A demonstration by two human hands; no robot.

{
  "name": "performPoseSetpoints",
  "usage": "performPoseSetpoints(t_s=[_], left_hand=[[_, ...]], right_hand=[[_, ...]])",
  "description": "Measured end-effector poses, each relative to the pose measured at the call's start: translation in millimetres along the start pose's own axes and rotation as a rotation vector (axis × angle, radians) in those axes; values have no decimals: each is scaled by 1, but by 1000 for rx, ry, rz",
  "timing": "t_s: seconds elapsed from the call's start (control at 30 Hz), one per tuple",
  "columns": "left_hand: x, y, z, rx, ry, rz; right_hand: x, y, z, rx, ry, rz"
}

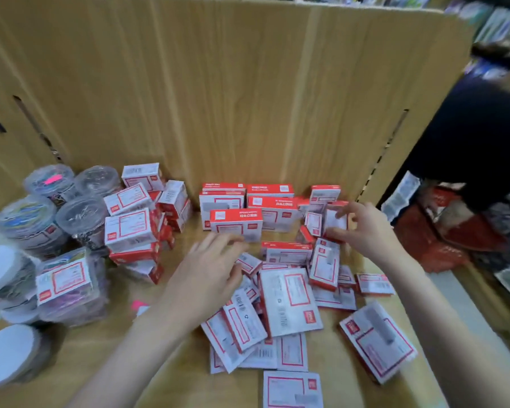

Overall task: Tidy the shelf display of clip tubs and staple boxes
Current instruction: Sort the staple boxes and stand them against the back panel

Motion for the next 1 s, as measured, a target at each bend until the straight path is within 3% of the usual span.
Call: performPoseSetpoints(t_s=[0.2,0.3,0.4,0.47,0.7,0.9,1.0], left_hand=[[4,3,0,-45,30,35],[-8,12,-14,-51,128,99],[-27,5,-29,39,164,25],[-37,0,-38,56,190,-41],[-41,6,-44,53,324,-54],[-52,24,-42,-4,276,107],[-65,40,-36,-25,275,169]], right_hand=[[4,-1,2,35,-44,42],[3,24,-17,301,-76,70],[-11,24,-53,745,-152,-133],[-22,14,-75,870,-162,-250],[-47,-16,-108,822,-4,-389],[-53,-18,-133,835,70,-437],[-61,-20,-159,741,235,-391]])
Point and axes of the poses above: each hand's wrist, its own x-axis towards the middle knuckle, its own y-axis out of the back of the hand, z = x × y, the point moved 8 cm from there along x, towards the middle knuckle, and after that the axes turned 14 degrees about z, right-handed, at the moved point
